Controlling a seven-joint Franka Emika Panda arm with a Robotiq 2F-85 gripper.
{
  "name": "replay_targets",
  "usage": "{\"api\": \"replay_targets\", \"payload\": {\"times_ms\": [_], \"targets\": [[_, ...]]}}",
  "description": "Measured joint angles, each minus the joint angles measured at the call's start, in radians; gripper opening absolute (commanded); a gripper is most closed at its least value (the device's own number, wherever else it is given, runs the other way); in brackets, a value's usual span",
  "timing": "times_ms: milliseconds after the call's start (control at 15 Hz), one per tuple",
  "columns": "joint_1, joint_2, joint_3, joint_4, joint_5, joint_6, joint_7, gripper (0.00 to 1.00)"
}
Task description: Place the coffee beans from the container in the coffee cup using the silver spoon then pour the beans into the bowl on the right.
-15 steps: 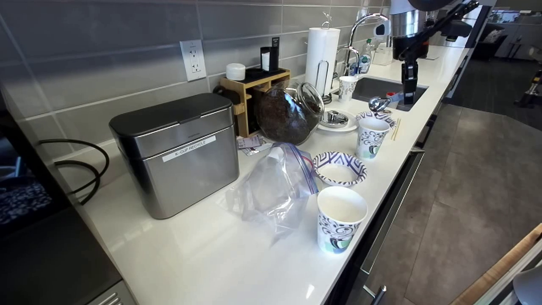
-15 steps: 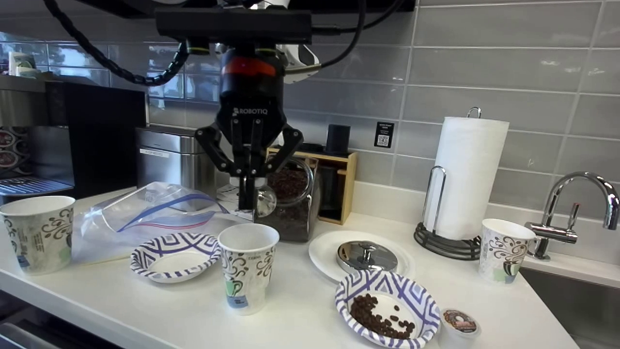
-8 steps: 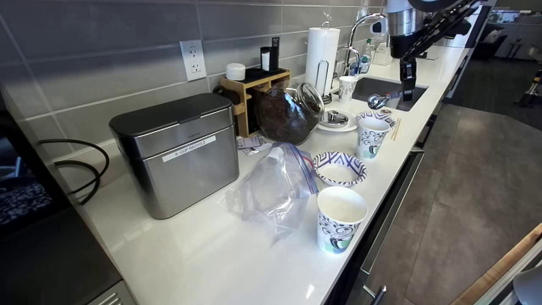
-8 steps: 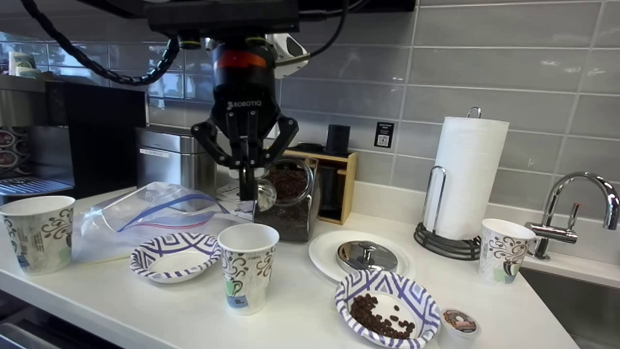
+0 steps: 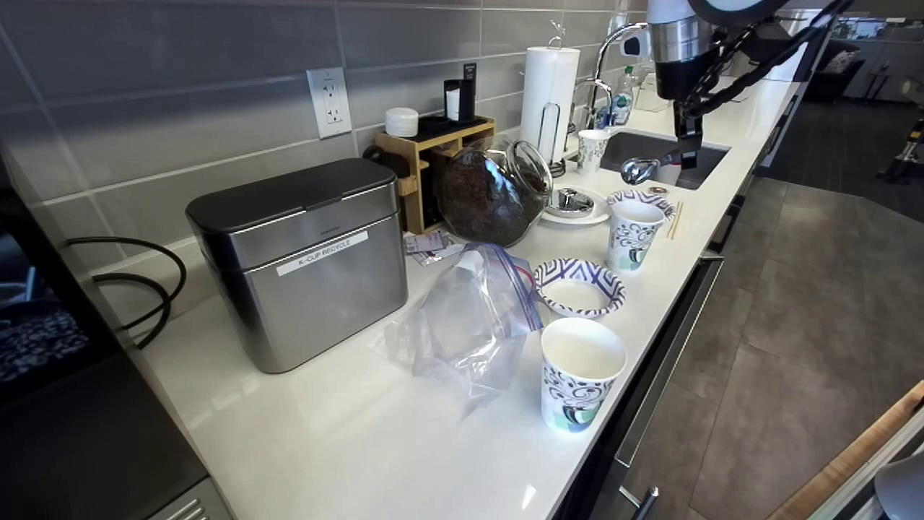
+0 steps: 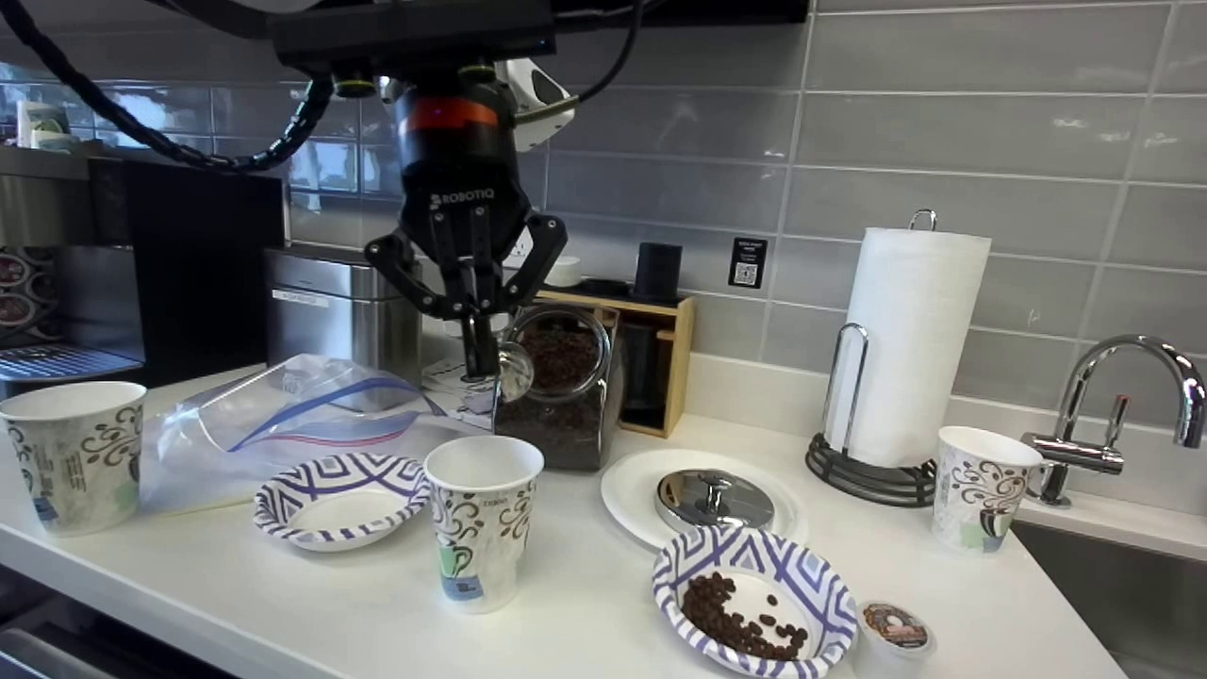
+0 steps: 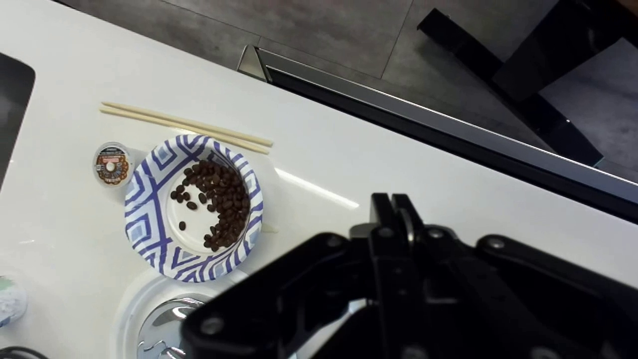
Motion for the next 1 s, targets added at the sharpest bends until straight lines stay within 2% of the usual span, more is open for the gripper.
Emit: {"api": "replay_targets", "payload": {"times_ms": [200, 333, 733, 1000], "targets": [[0.003, 0.001, -0.006, 0.002, 0.010, 0.000, 0.005, 0.01], [0.001, 0.007, -0.033, 0.011, 0.064, 0.000, 0.000, 0.01], [-0.016, 0.054, -0.150, 0.063, 0.366, 0.000, -0.142, 0.01], [-0.030, 0.098, -0.195, 0.110, 0.583, -0.001, -0.240, 0.01]]}}
